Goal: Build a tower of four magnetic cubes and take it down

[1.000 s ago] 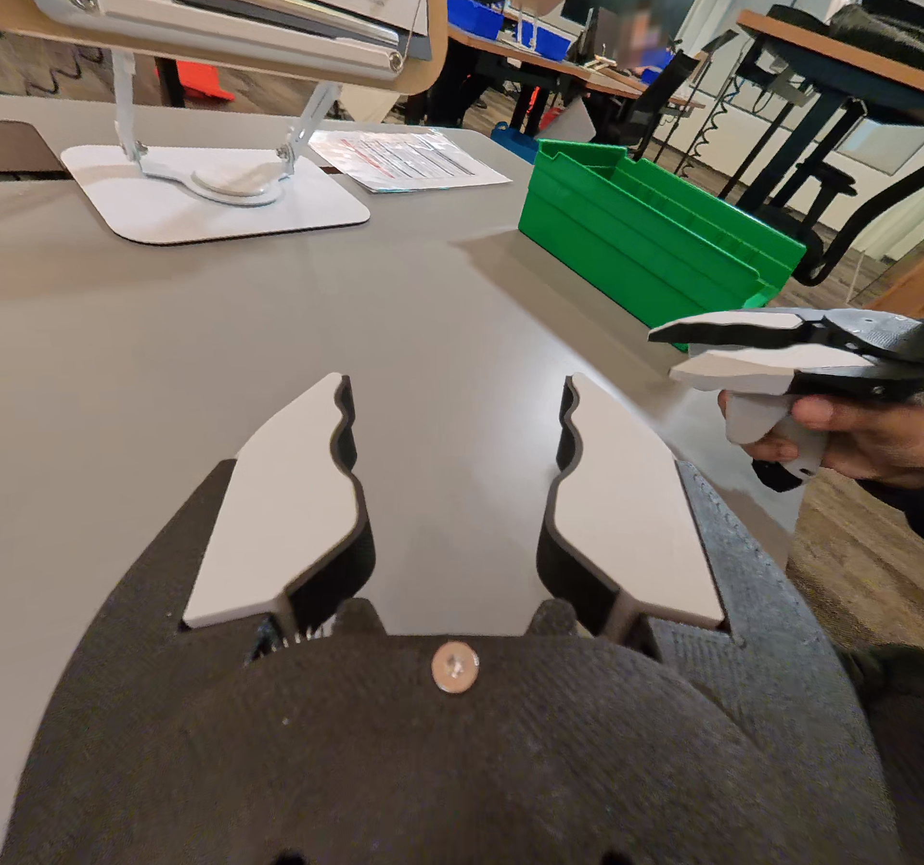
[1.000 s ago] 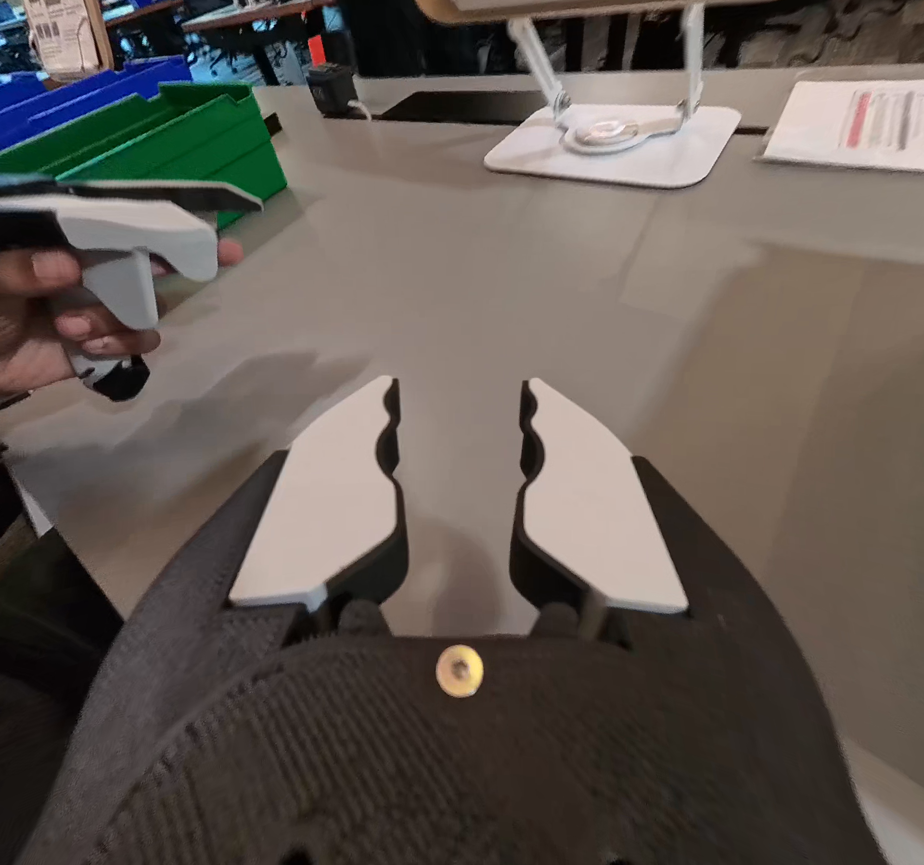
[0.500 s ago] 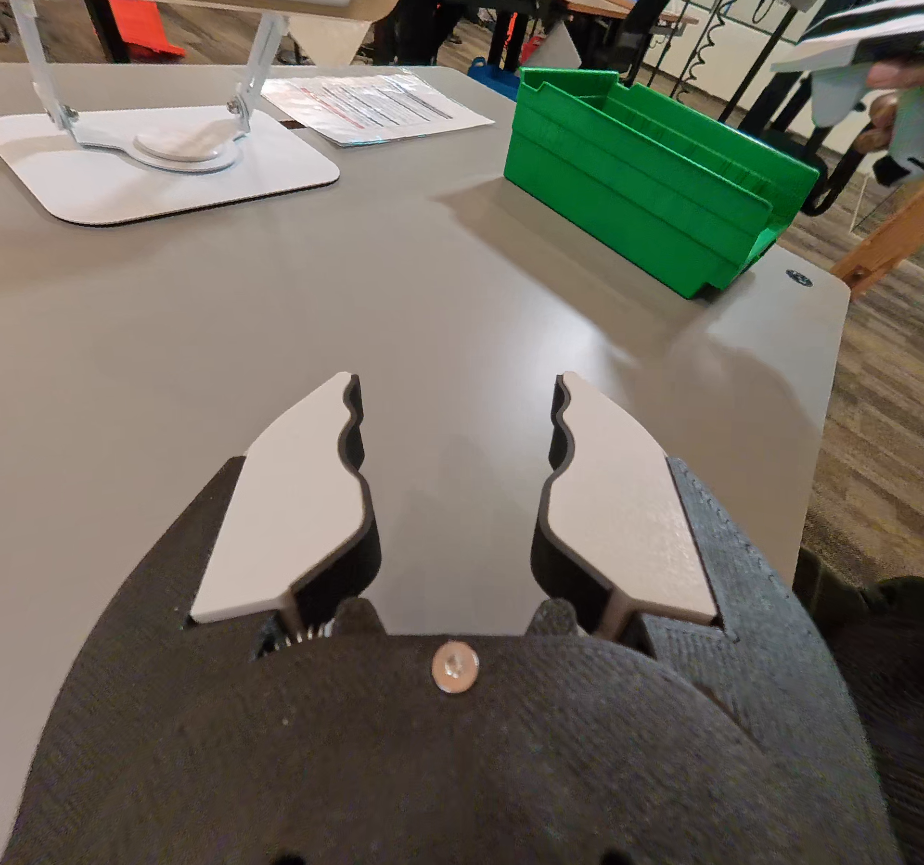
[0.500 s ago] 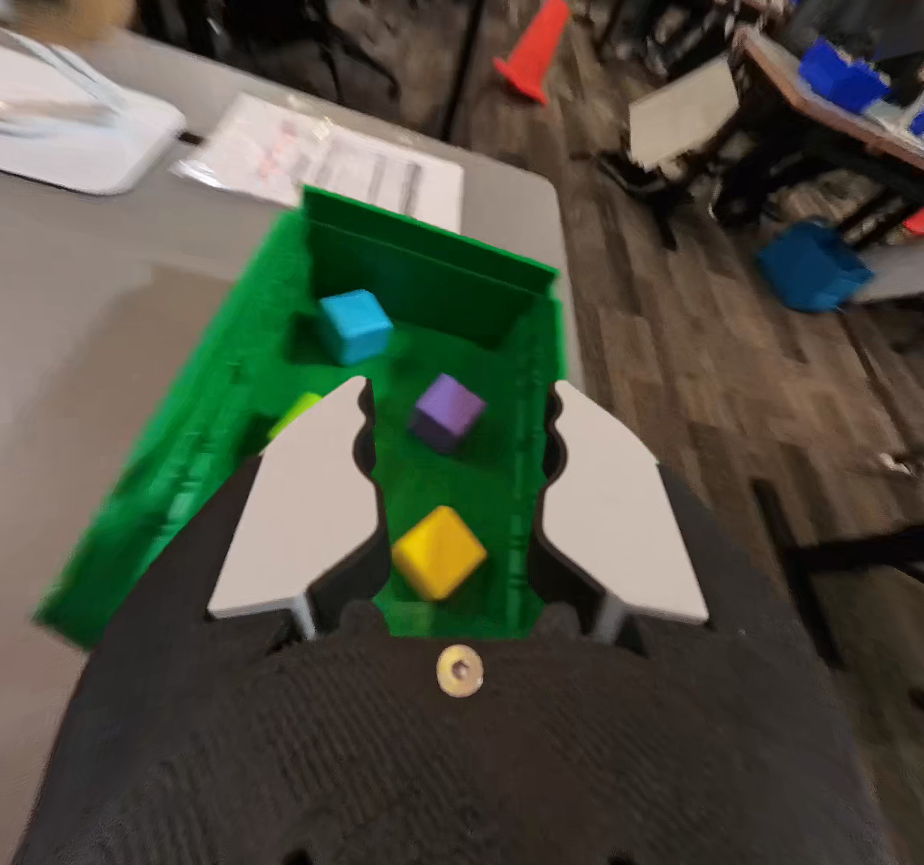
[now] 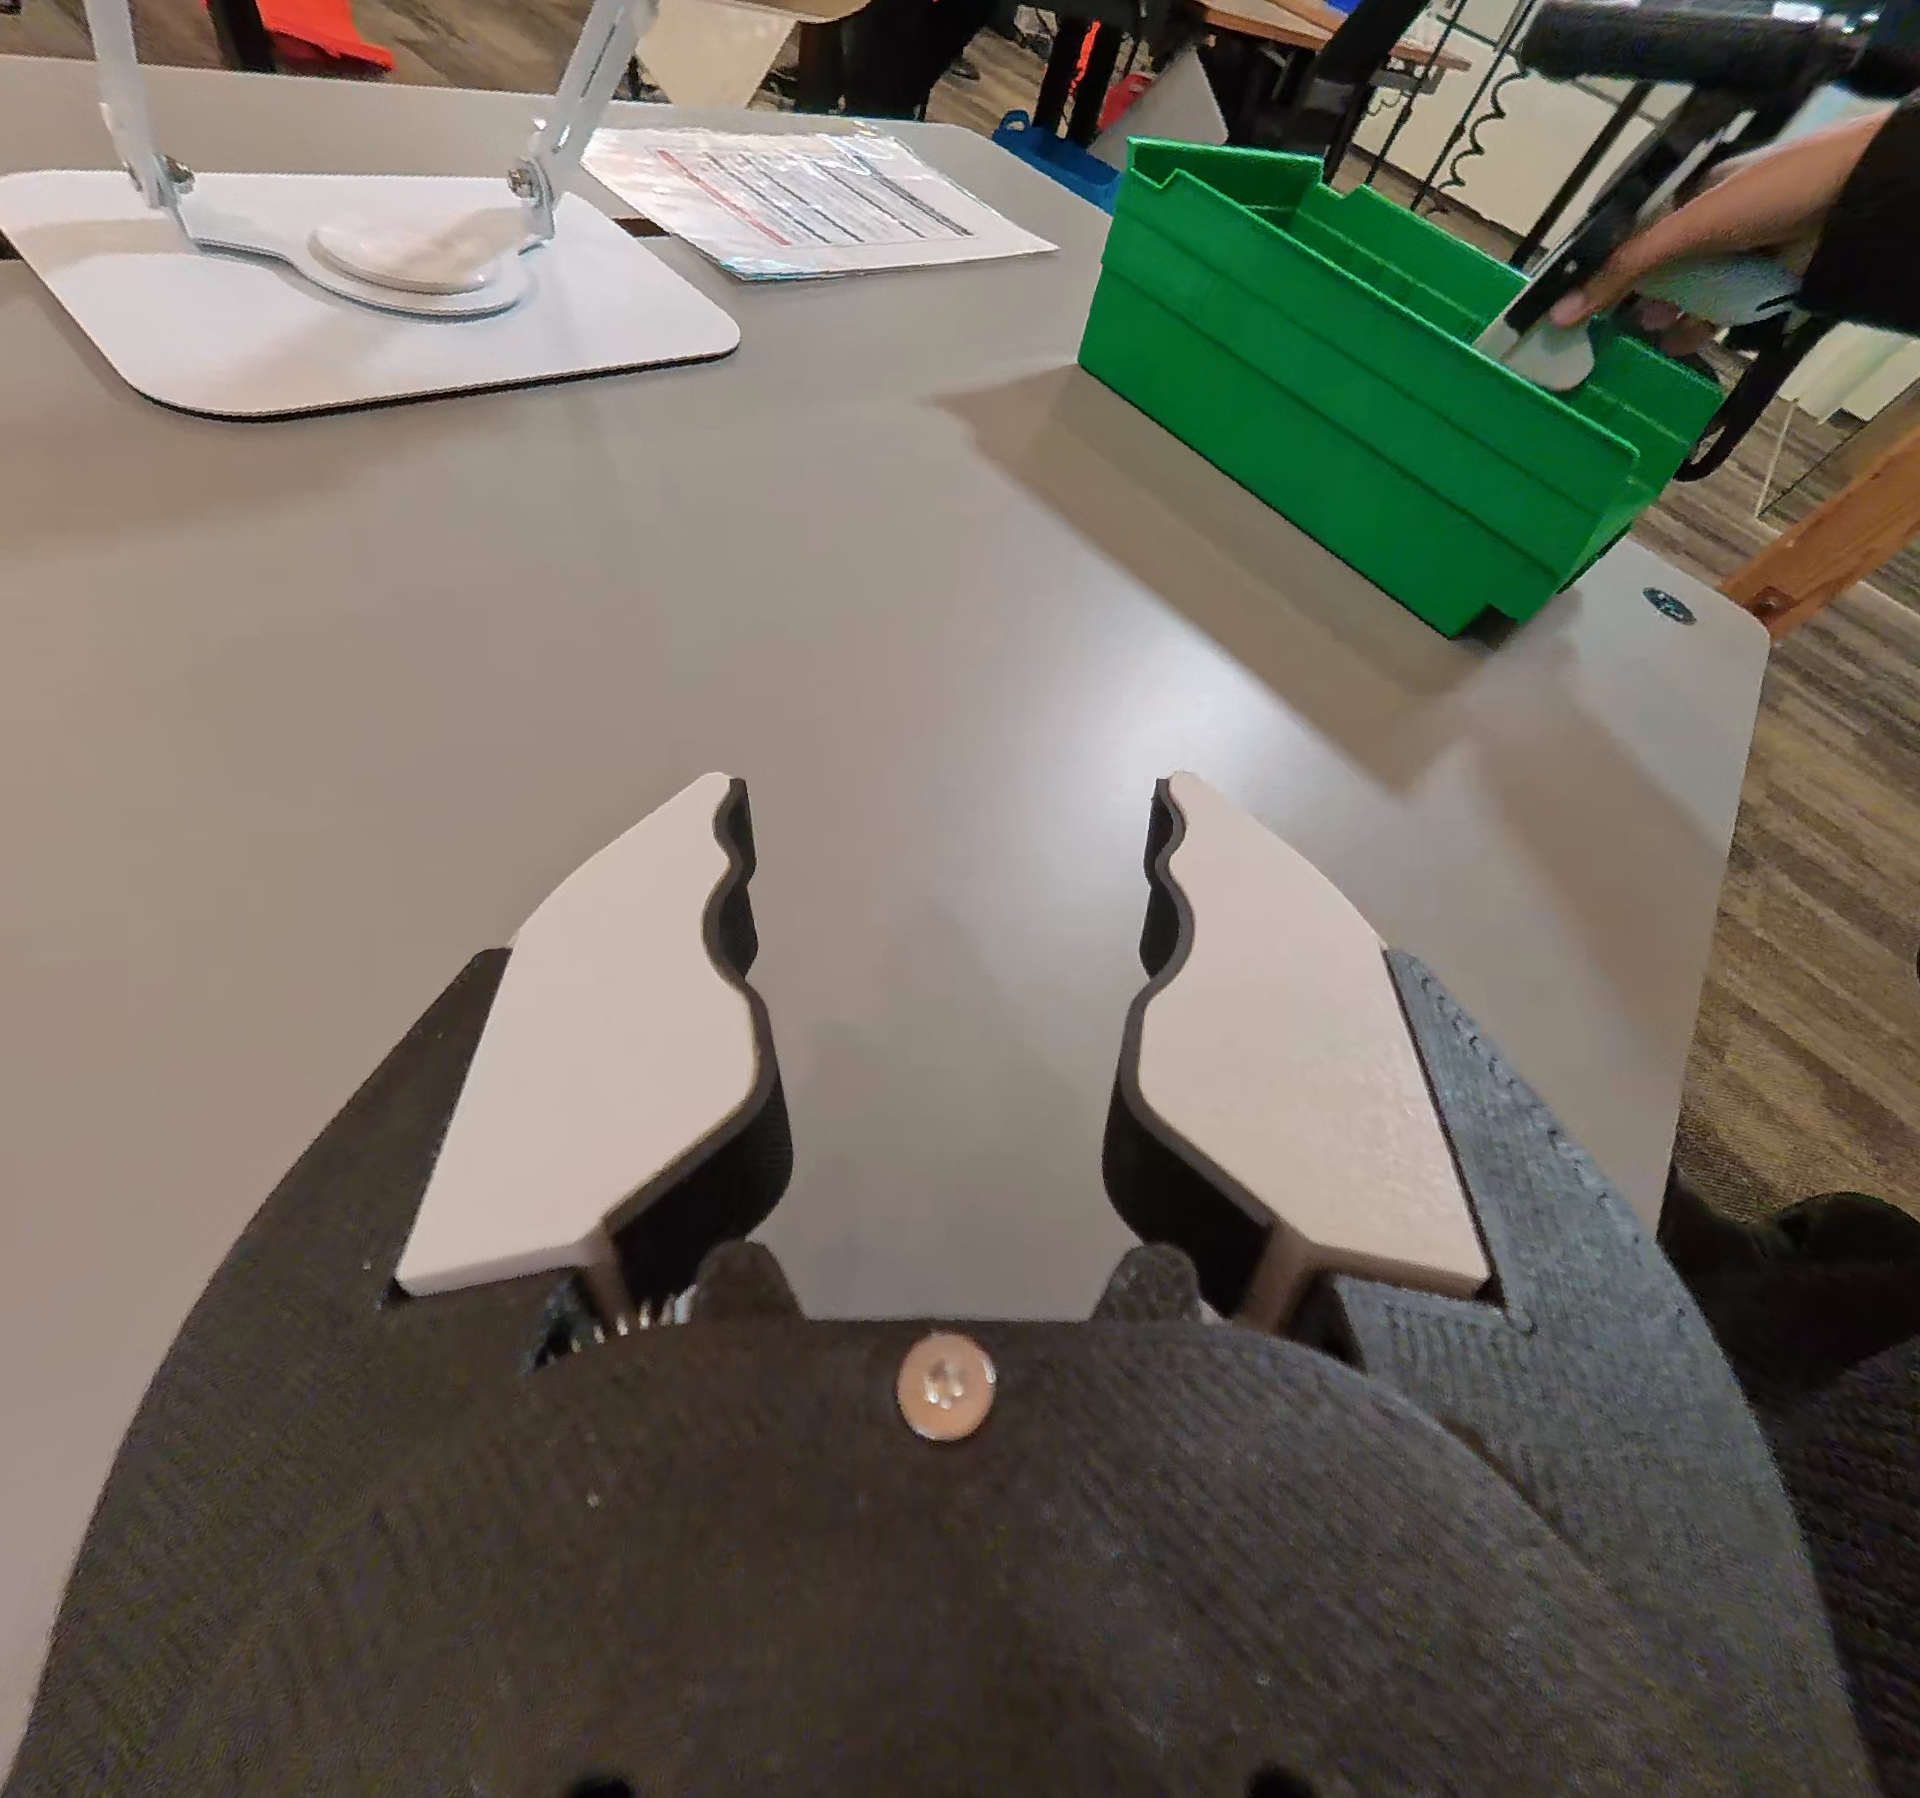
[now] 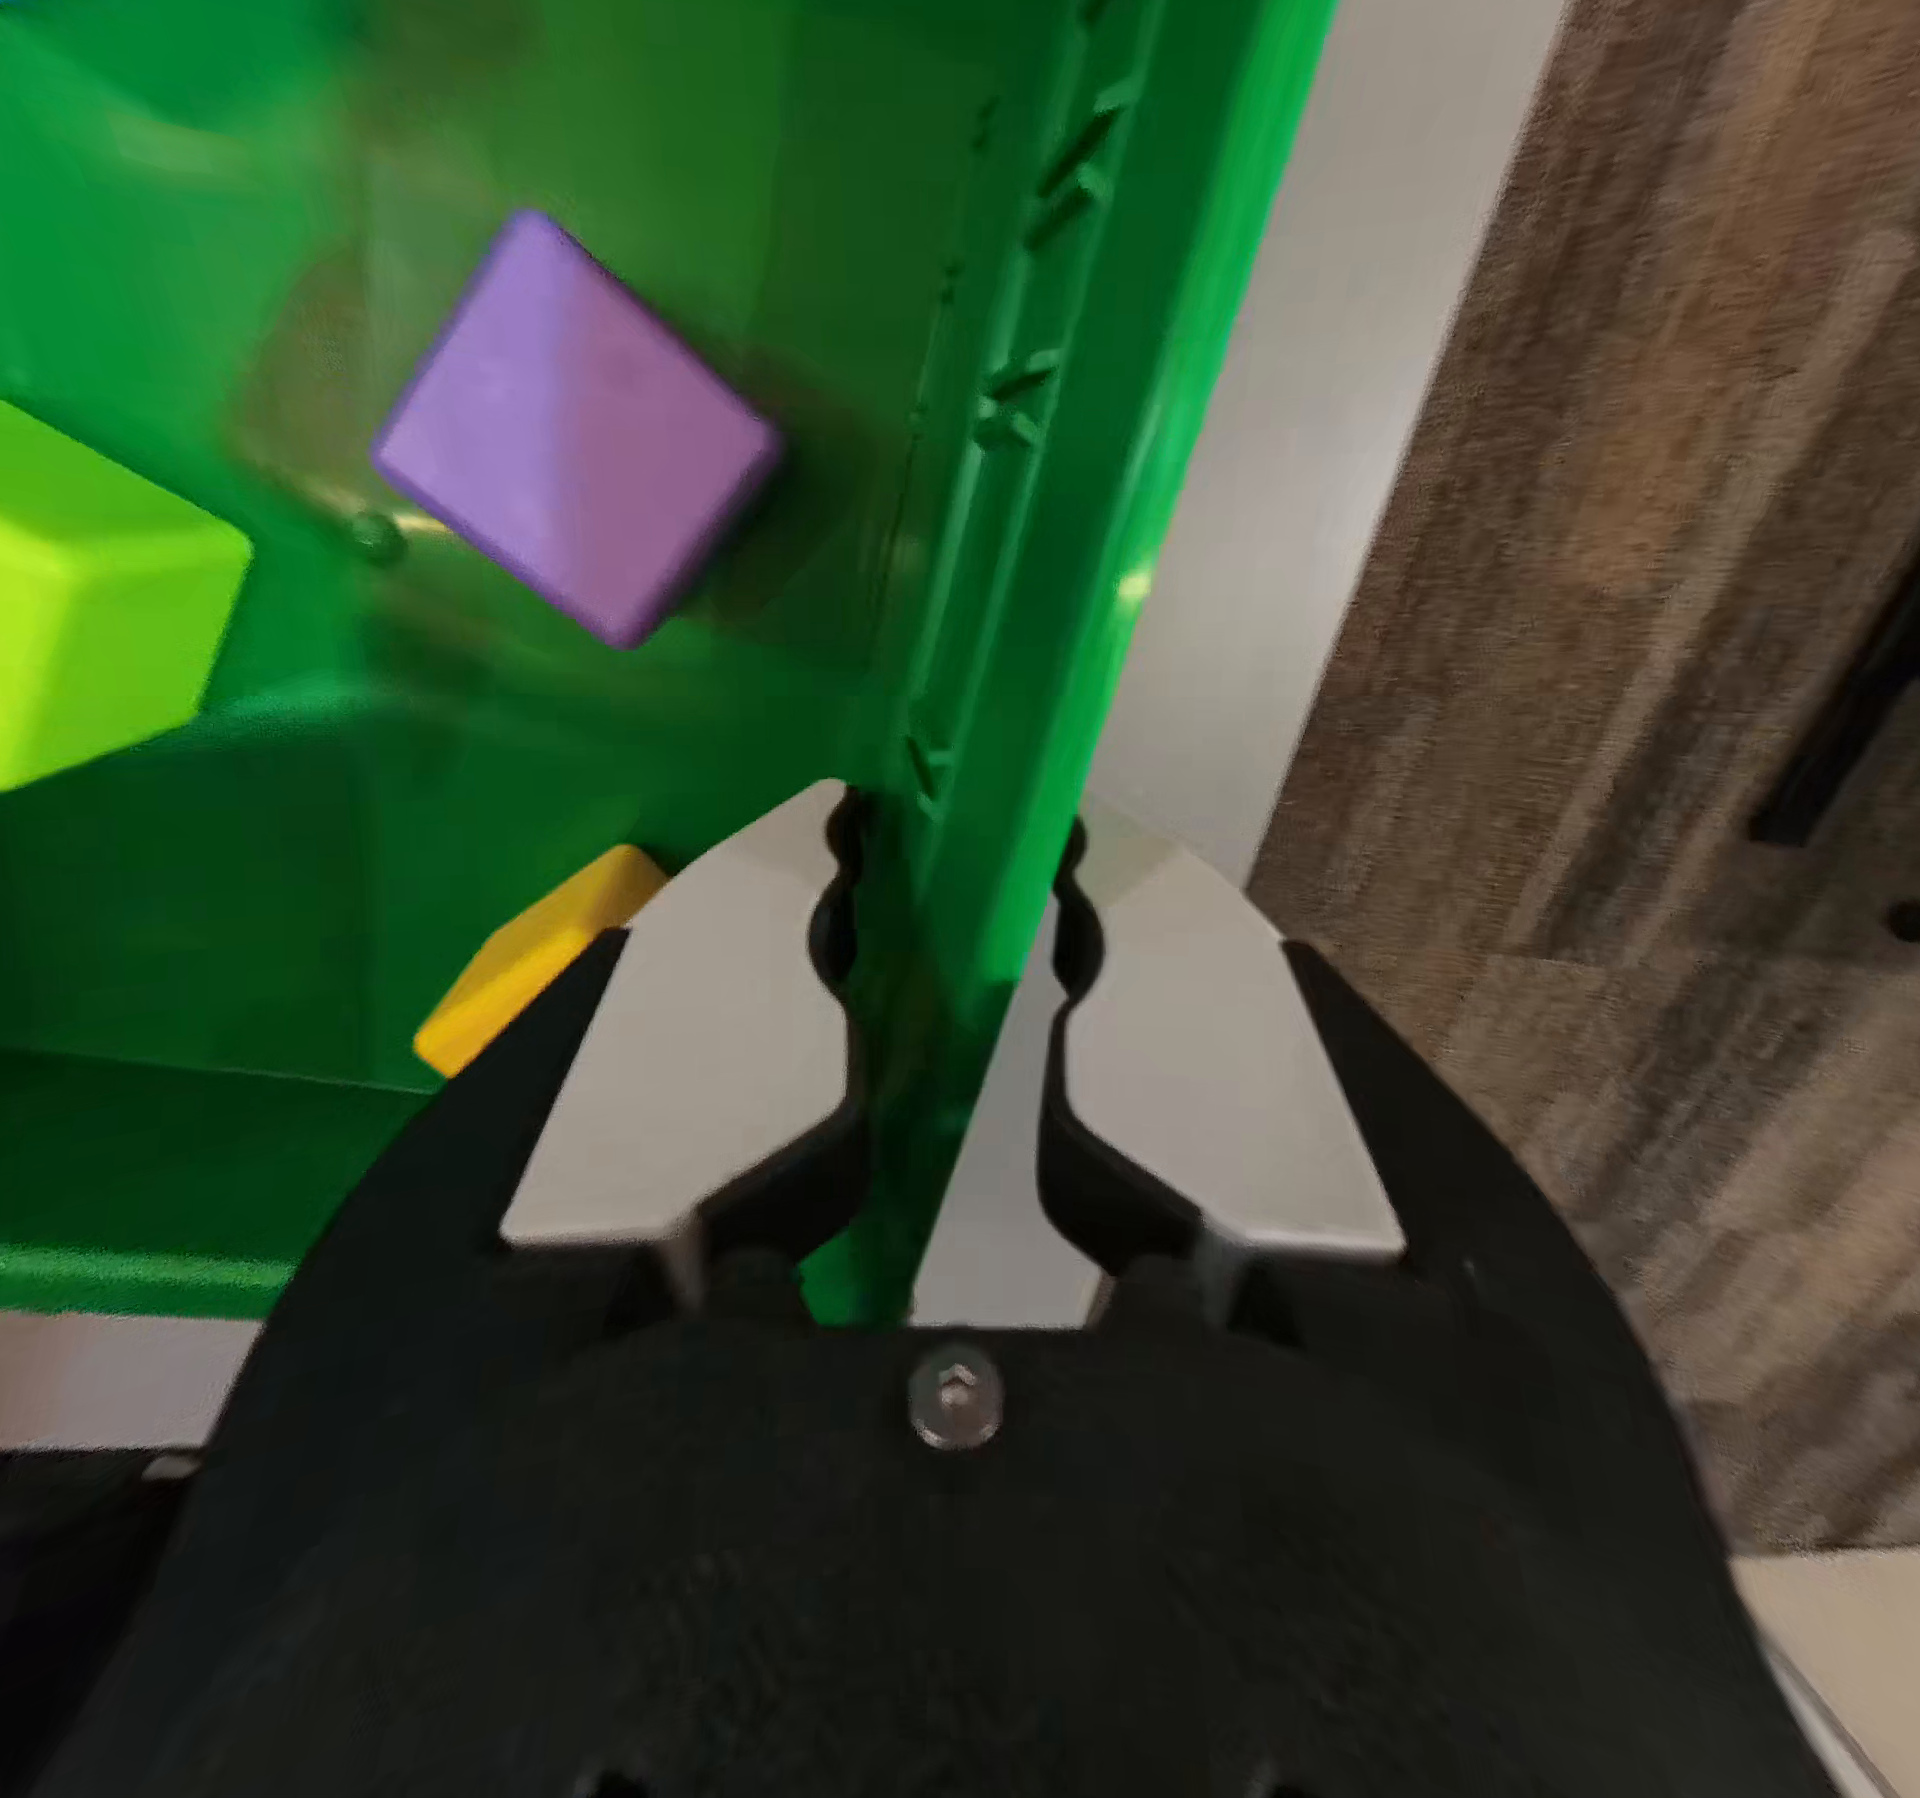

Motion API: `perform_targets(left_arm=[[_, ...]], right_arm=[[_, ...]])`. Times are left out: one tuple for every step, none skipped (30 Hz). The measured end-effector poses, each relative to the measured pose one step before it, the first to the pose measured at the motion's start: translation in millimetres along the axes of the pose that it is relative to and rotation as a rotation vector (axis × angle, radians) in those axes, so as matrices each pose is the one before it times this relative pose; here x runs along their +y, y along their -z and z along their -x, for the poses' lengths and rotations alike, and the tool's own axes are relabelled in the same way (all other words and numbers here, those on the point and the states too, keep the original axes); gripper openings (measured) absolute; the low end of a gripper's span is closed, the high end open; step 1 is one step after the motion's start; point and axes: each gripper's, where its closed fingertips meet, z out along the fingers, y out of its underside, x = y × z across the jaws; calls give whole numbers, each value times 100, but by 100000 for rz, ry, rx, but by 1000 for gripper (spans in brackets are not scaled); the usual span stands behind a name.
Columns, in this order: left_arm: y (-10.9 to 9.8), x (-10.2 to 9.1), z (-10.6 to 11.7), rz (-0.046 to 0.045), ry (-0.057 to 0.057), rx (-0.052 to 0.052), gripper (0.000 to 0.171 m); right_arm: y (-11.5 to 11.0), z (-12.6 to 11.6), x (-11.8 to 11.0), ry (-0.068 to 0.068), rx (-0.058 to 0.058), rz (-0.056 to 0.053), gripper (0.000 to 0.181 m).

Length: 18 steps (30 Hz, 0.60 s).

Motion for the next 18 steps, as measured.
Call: perform_targets(left_arm=[[-29, 100, 37, 374, 110, 81, 73], [-22, 72, 15, 331, 309, 245, 73], [-35, 47, -7, 141, 409, 362, 73], [-10, 9, 2, 36, 429, 346, 73], [-11, -3, -1, 0, 407, 290, 73], [-6, -7, 6, -59, 429, 214, 73], [16, -23, -2, -99, 435, 202, 73], [14, -36, 3, -148, 391, 93, 73], [24, -62, -32, -266, 287, 37, 73], [26, -65, -60, -306, 104, 102, 73], [7, -40, -88, -148, -152, 118, 73], [-1, -21, -84, -31, -373, 0, 73], [-17, -3, -98, 15, -501, -9, 73], [-23, 5, -103, 95, -576, 12, 73], [-29, 27, -110, 211, -598, 34, 73], [-28, 13, -125, 182, -612, 137, 73], [5, -16, -168, -52, -600, 294, 73], [22, -56, -168, -203, -556, 180, 73]], right_arm=[[-221, 500, -113, -536, -4045, 598, 25], [-47, 302, -147, -586, -2713, 10, 20], [25, 258, -82, -936, -3203, 102, 16], [39, 327, -63, -3052, -4569, -483, 10], [24, 249, 35, -3981, -4295, -623, 7], [-3, 87, 69, -2588, -2243, -718, 6], [16, 38, 95, -1005, -414, -384, 6], [22, 65, 65, -1137, 482, -315, 6], [44, 82, -31, -2651, 226, -1052, 5], [97, 191, -24, -3091, -1024, -1078, 5], [183, 277, -25, -2795, -1905, -923, 5], [234, 253, -9, -1694, -1223, -840, 5], [241, 162, 55, -843, 227, -183, 5], [204, 141, 146, -220, 893, 549, 5], [166, 190, 134, -738, 316, 442, 5], [162, 258, 123, -1505, -472, 119, 5], [98, 289, 189, -1086, -733, 346, 5], [18, 337, 292, -455, -828, 950, 5]])
